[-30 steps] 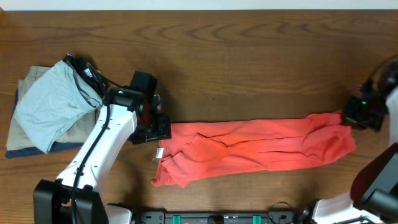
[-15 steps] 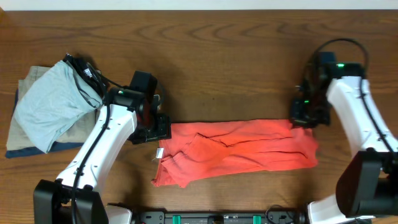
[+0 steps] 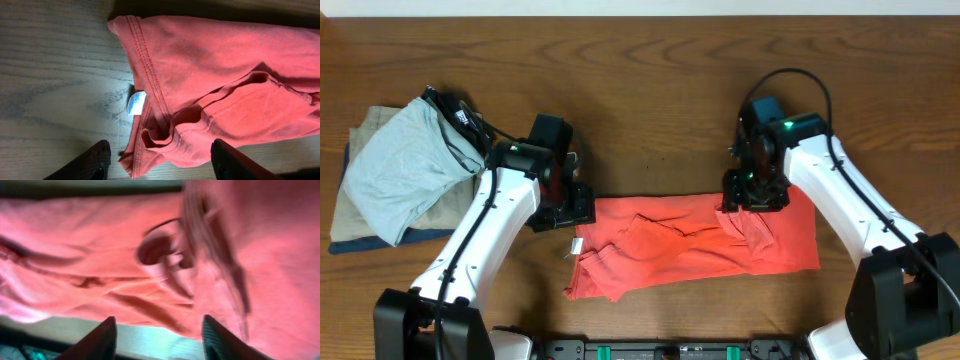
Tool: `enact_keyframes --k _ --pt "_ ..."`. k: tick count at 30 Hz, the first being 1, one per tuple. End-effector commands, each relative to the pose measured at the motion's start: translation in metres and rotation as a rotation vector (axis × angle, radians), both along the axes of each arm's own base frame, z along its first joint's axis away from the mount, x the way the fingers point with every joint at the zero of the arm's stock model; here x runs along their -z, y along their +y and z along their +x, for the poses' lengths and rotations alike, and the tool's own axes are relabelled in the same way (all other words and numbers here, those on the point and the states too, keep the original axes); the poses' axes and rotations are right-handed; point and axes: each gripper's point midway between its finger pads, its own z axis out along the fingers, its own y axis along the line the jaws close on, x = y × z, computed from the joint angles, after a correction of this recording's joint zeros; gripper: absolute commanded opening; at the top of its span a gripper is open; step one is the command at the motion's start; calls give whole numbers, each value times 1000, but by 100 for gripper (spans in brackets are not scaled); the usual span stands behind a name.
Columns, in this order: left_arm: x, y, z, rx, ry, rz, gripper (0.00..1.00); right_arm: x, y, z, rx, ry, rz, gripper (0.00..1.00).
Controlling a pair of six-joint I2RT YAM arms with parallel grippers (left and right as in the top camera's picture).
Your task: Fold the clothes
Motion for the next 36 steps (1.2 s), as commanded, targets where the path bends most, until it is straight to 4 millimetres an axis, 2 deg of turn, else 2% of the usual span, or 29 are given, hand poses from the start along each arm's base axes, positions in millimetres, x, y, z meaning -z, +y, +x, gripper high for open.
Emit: enact_keyframes --k 1,5,8,12,21,23,26,27,31,36 --pt "-1 2 0 -11 -3 12 66 -1 -9 1 -32 -26 -44 45" --pt "-1 2 0 -11 -3 12 66 1 -46 12 81 -69 -232 46" --pt "-1 2 0 -12 -3 12 66 1 -48 11 87 -66 -235 53" --pt "-1 2 0 -12 -4 12 66 10 -50 3 79 -42 -245 56" --pt "-1 2 0 -12 -3 12 66 54 -48 -20 79 0 -207 54" --pt "-1 2 0 -11 -4 12 66 61 -47 -25 78 8 -194 47" --pt "-1 2 0 -11 -3 12 66 61 -35 -31 5 30 -112 6" --pt "-1 2 0 -11 -3 12 66 60 -30 -33 -22 35 -84 1" --pt "-1 2 0 -12 -3 12 66 47 -17 -40 -133 66 11 1" --pt "-1 2 0 -12 -4 12 66 26 -14 -57 -221 140 54 1"
